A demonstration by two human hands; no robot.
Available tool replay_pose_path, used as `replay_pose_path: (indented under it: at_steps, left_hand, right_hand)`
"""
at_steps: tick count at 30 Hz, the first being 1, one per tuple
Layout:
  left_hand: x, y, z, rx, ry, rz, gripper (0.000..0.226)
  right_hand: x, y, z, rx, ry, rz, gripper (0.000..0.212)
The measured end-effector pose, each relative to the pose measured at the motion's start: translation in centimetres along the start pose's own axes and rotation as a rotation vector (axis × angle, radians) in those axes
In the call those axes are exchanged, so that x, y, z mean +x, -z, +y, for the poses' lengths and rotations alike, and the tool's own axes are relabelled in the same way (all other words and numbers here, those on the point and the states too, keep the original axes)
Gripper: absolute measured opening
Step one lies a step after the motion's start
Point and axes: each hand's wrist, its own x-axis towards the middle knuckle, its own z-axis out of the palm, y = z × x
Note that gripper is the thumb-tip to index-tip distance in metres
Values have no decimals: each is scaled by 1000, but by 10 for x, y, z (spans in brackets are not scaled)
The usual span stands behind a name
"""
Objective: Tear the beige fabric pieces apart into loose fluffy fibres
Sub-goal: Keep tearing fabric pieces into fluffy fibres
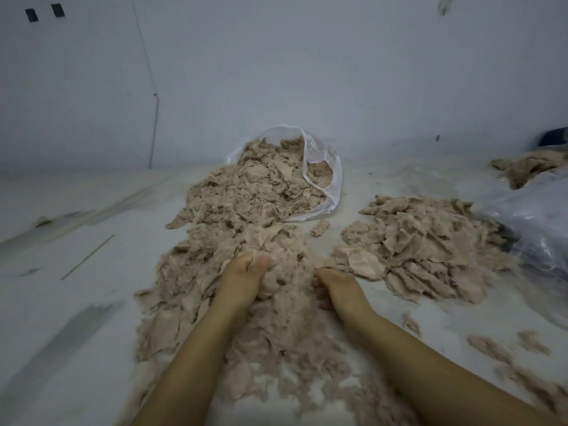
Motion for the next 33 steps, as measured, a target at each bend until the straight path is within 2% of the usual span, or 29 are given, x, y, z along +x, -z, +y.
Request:
replay_pose_path:
  at_steps: [2,4,5,7,9,10,11,12,14,15,17,19,22,25,27,28,29,30,31,33]
  left_hand:
    - [0,-4,-5,-23,-4,12,28]
    - [0,-12,-6,-34,-44,19,27]
    - [0,-16,-5,14,-91,19,22]
    - [-2,-20,-5,329,-281,103,16]
    - [-4,-19,-6,611,-539,241,28]
    - [-5,-20,-7,671,-661,240,32]
    - [-4,-22,-9,699,-775,170,36]
    - [-4,-25,-10,713,-830,12,43]
    - [-7,-35,-13,820,-724,-325,54]
    - [-4,-38,-20,890,-668,-367,53]
    - [3,-38,-30,965,-575,-313,45]
    - [5,-36,-33,975,-559,-231,35]
    - [6,-37,-29,987,-559,-223,28]
    - [9,-44,-16,988,-553,-210,16]
    - [12,-47,-11,1027,-552,-200,17]
    - [13,-49,-11,1025,-569,-200,15]
    - [14,-51,-12,1001,-589,-208,14]
    - [14,-51,-14,964,-600,-205,18]
    - [14,-52,-16,936,-601,-211,23]
    - [13,-51,-21,921,-622,-225,21]
  right_hand:
    - [-9,10,-1,-11,-68,-61,32]
    - [-20,10,1,-306,-42,-156,31]
    - [-23,9,4,-494,15,-163,26]
    - [-21,11,7,-696,165,-82,17]
    - [-20,19,5,-643,208,13,20]
    - [-19,24,4,-555,199,40,22]
    - [-18,28,4,-472,192,49,22]
    - [-19,30,4,-413,194,43,21]
    - [-20,33,6,-356,218,18,24]
    - [-19,34,7,-332,223,20,26]
    - [-18,40,12,-221,182,66,31]
    - [-15,46,17,-67,102,95,32]
    - [-15,46,18,-32,95,122,32]
    - [-23,44,11,-193,266,103,44]
    - [-29,44,9,-430,351,-11,66]
    - [-28,45,12,-579,388,-46,69]
    - [-27,45,13,-693,438,-52,57]
    - [-26,44,14,-737,476,-19,35]
    - [-24,46,14,-705,475,42,16]
    - [-19,52,16,-555,412,163,20]
